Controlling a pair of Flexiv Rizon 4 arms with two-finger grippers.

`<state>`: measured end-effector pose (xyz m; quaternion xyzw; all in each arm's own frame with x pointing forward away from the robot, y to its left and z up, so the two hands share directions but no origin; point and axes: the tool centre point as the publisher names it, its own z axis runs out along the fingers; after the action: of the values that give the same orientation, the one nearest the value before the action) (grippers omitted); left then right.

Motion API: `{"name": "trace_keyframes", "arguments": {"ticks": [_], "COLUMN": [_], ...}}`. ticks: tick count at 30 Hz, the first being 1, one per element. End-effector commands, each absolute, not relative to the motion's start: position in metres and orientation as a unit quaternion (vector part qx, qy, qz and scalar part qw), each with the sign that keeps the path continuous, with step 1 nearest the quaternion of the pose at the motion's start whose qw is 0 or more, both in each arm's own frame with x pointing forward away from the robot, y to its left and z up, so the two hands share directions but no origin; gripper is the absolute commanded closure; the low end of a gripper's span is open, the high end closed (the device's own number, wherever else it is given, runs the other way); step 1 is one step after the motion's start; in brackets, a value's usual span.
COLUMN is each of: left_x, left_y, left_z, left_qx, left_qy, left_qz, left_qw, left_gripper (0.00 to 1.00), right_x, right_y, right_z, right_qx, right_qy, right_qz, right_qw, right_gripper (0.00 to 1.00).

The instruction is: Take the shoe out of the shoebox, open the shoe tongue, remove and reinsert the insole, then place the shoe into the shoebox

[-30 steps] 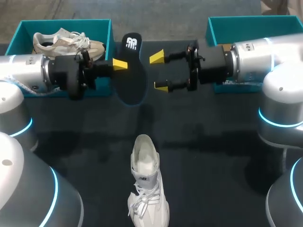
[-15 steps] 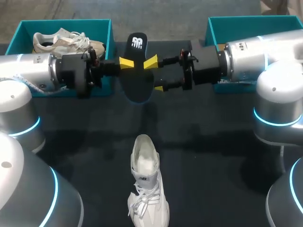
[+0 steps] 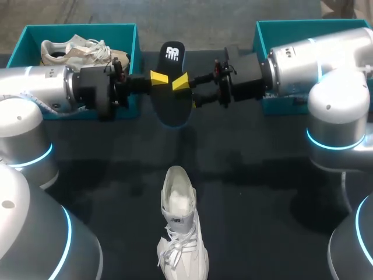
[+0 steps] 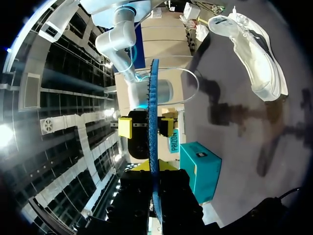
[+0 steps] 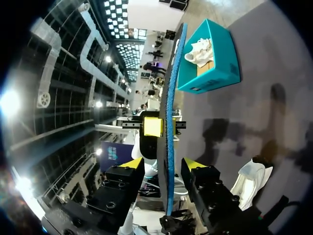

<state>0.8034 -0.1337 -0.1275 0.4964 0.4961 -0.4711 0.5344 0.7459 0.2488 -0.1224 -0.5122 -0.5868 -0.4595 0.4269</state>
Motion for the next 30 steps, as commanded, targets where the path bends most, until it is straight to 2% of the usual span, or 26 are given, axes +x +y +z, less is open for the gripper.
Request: {"name": "trace_keyframes", "arguments": {"ticks": [1, 14, 30], "left_x": [0.8040, 0.8013, 0.8004], "left_y": [-0.1358, -0.1345, -0.1360], "left_z": [-0.1267, -0.1234, -0.1257], "left_qx": [0.498, 0.500, 0.501], "left_qy": [0.495, 0.491, 0.491], "left_qz": [-0.471, -0.472, -0.465], "left_qw": [0.534, 0.535, 0.541], "left_gripper": [1.00, 1.00, 1.00], "right_x": [0.7461, 0.7482, 0.7494], "right_y": [0.2494, 0.2419, 0.2448], "right_z": [-0.1194, -0.1259, -0.1267], "right_qx": [-0.516, -0.524, -0.526], "right_qy": [-0.593, -0.600, -0.595], "right_qz": [-0.453, -0.445, -0.449], "right_qw": [0.421, 0.409, 0.409], "right_gripper": [0.53, 0.66, 0.77]}}
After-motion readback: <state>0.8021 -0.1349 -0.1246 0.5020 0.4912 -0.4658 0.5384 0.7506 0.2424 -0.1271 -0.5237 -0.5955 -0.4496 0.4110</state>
